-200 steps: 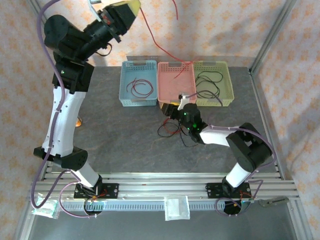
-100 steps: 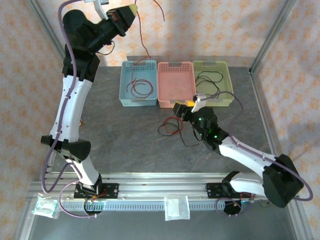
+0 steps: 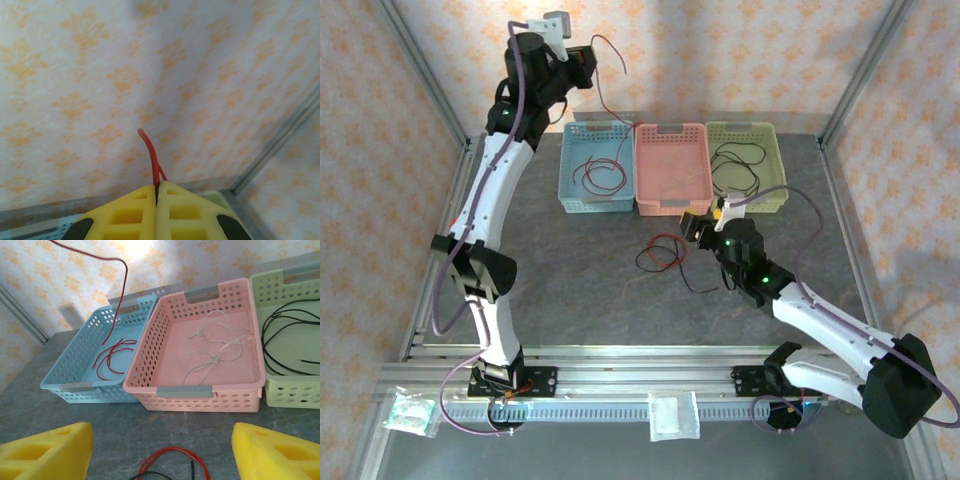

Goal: Untangle the cables

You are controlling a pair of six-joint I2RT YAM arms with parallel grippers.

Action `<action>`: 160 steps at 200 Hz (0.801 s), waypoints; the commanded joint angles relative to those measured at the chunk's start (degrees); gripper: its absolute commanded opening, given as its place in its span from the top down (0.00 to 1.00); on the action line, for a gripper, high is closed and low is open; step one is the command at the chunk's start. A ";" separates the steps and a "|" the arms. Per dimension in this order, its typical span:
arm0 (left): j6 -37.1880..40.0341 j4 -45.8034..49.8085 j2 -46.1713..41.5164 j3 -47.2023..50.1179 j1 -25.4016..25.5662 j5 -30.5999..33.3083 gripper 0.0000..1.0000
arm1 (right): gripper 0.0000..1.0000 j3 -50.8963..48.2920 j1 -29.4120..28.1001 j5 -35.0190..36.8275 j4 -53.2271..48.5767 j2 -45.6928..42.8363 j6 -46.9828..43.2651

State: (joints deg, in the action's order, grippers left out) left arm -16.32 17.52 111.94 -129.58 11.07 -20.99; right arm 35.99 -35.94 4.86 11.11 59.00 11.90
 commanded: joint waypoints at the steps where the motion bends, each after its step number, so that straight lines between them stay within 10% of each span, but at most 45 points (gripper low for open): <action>1: 3.75 1.20 2.48 0.32 -0.65 4.53 1.00 | 0.26 1.11 -0.27 2.42 -1.97 -1.17 -0.48; 146: -1.85 -0.93 8.13 28.68 -0.20 16.16 1.00 | 0.31 6.80 1.05 5.71 -16.44 12.75 12.03; 160: -2.29 2.01 9.68 26.94 -0.23 18.07 0.78 | 0.31 8.61 1.14 5.51 -18.97 15.57 12.62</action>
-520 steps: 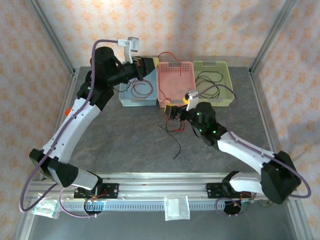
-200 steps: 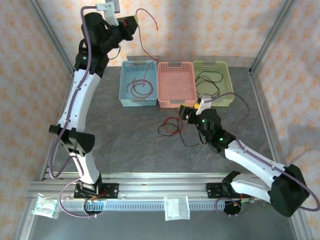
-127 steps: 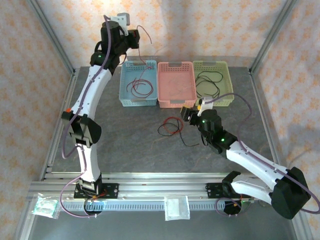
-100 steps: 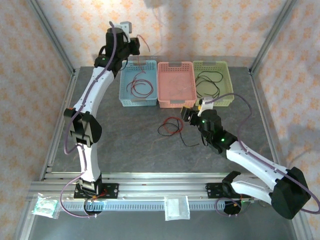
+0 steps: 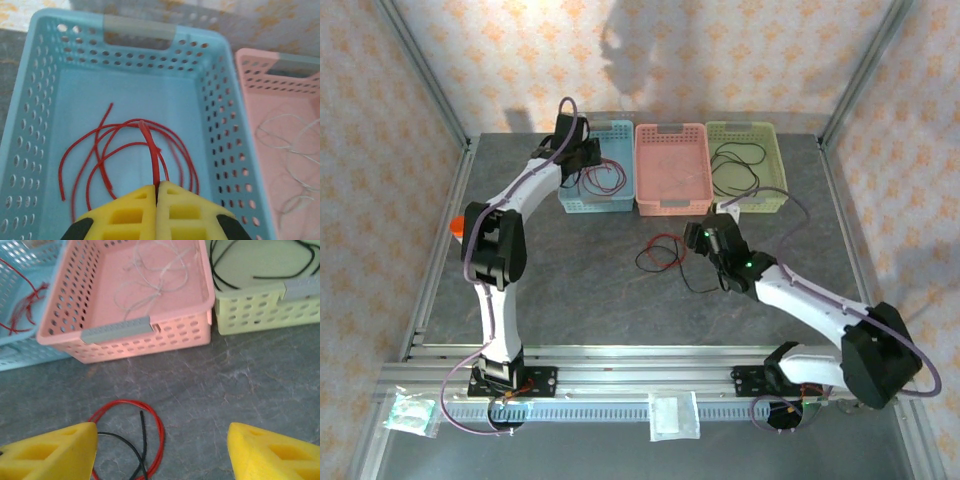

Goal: Untangle the cables

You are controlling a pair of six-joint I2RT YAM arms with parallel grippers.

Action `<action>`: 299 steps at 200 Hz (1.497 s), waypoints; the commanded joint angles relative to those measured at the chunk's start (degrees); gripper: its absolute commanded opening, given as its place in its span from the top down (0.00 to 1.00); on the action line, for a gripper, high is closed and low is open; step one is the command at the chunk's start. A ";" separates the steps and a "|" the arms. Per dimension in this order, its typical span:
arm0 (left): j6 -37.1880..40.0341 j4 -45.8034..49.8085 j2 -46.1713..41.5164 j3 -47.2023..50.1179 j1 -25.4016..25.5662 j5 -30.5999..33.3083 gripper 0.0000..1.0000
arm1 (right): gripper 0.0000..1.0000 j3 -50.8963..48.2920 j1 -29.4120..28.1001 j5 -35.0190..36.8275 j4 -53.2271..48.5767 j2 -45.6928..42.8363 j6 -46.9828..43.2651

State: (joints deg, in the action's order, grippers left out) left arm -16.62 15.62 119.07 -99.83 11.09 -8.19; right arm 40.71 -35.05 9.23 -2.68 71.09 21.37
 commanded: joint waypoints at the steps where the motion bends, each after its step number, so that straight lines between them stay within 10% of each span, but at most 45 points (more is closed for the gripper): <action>1: -2.00 3.99 2.57 -2.86 -0.27 5.32 0.76 | 0.31 4.05 0.24 1.14 -5.38 3.68 3.20; 30: -1.75 3.02 -0.59 -1.60 -0.06 6.01 0.42 | 0.33 6.84 0.24 -1.12 -9.31 8.39 3.06; 70: 0.72 3.20 -8.85 1.03 2.24 8.03 0.21 | 0.44 10.06 0.24 -3.94 -11.55 14.53 3.22; 187: -5.17 -8.78 -35.49 35.39 11.43 6.83 0.23 | 0.58 17.31 0.24 -5.27 -8.95 30.47 4.21; 299: -6.18 -8.83 -36.45 38.63 13.63 6.35 0.24 | 0.74 17.74 0.29 -5.05 -10.47 35.32 5.05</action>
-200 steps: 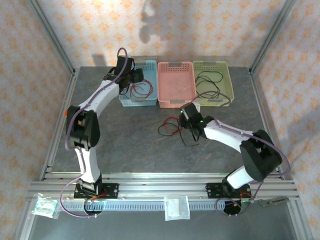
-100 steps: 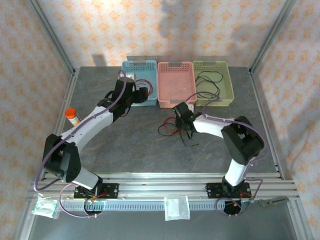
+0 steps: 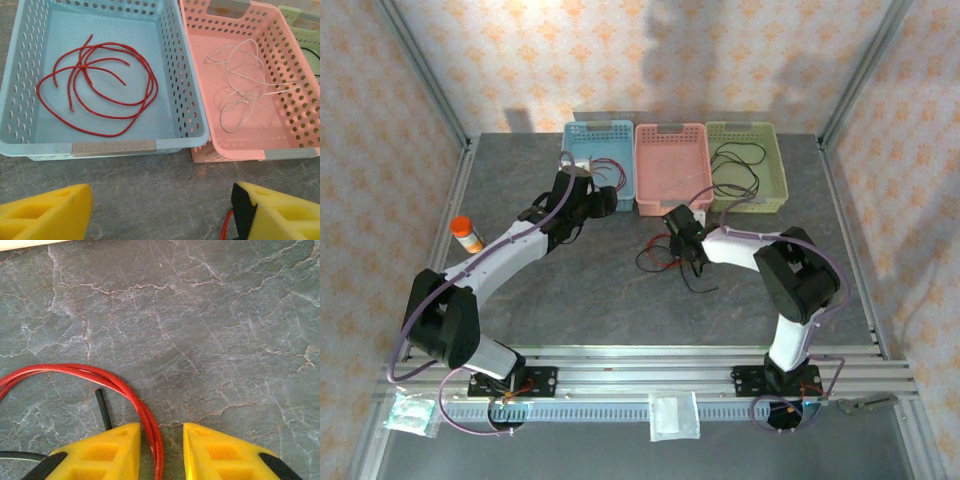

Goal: Untangle the cables

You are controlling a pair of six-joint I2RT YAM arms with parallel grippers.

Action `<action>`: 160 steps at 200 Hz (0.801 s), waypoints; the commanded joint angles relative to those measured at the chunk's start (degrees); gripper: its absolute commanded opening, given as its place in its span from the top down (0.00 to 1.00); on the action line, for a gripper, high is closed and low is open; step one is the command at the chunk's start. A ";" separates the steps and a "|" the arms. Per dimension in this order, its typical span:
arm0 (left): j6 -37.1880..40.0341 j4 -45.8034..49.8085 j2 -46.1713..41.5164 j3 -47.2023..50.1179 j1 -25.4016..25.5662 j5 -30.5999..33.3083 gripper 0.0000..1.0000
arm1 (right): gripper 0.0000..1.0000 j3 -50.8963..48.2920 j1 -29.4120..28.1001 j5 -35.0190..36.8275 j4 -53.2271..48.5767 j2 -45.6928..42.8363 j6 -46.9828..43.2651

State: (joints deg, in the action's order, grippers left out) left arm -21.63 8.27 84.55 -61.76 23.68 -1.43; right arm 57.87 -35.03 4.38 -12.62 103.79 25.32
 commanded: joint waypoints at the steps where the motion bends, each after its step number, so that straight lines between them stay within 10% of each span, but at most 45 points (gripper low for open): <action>1: -1.20 -1.54 -1.94 0.61 1.12 -0.45 0.24 | 0.74 0.58 0.24 -0.22 -0.55 2.64 1.07; 75: -4.92 -6.18 -0.03 5.13 5.90 -5.88 0.27 | 0.99 -3.27 0.22 1.53 3.05 -5.99 0.73; 160: -6.11 -15.44 4.30 6.19 5.31 -22.62 0.27 | 1.00 -14.61 0.22 4.54 13.85 -26.32 -9.51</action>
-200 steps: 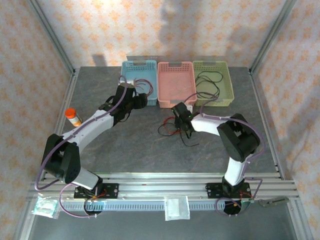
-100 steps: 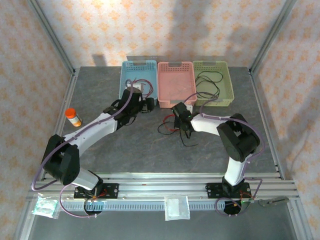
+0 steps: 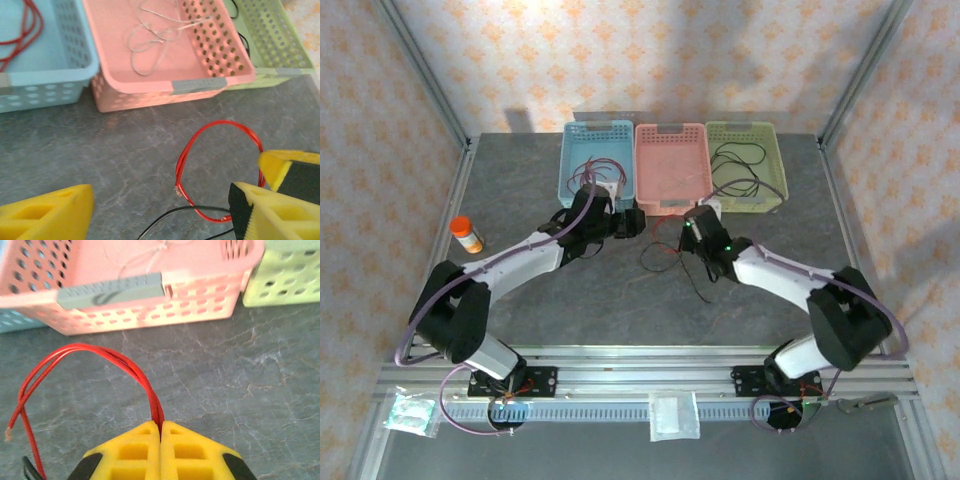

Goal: Untangle the cables

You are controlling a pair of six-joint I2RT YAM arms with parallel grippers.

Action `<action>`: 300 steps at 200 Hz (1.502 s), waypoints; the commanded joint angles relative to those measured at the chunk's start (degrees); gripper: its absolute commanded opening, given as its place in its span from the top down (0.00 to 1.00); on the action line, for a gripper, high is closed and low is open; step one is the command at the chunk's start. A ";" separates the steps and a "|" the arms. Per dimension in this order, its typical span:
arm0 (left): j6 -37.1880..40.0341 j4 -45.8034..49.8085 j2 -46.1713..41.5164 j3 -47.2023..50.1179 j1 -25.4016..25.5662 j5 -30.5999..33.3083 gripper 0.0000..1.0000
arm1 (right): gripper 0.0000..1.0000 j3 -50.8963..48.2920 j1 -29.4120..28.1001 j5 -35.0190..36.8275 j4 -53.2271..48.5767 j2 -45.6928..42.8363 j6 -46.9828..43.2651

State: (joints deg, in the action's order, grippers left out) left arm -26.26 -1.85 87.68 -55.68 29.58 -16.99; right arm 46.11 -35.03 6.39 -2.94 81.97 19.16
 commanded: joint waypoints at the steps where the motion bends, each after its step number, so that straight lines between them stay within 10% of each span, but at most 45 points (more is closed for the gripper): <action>1: -1.49 -5.43 1.18 0.08 -0.58 -7.29 0.27 | 1.00 -2.94 0.22 2.50 4.26 -4.70 -3.34; 104: -4.72 -15.77 2.79 -1.18 -5.25 -29.95 0.30 | 1.00 -2.50 0.22 -1.51 6.98 -17.73 -7.28; 186: -7.05 -18.91 2.57 -4.35 -5.28 -33.10 0.44 | 1.00 1.95 0.40 -7.07 6.22 -18.90 -9.59; 241: -7.05 -18.42 3.72 -7.05 -4.59 -33.79 0.78 | 1.00 3.26 0.40 -9.59 7.30 -18.14 -9.03; 262: -9.36 -19.61 3.28 -7.94 -3.57 -34.50 1.00 | 0.82 3.81 0.39 -9.81 8.73 -16.75 -7.64; 300: -13.33 -24.82 1.95 -7.93 -3.32 -36.93 1.00 | 0.36 4.78 0.39 -9.53 11.93 -11.24 -5.27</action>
State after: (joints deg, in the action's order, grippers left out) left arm -36.69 -20.58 90.48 -61.39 25.96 -50.85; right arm 49.08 -34.81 -2.83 5.08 67.48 12.05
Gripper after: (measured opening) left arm 0.053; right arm 0.549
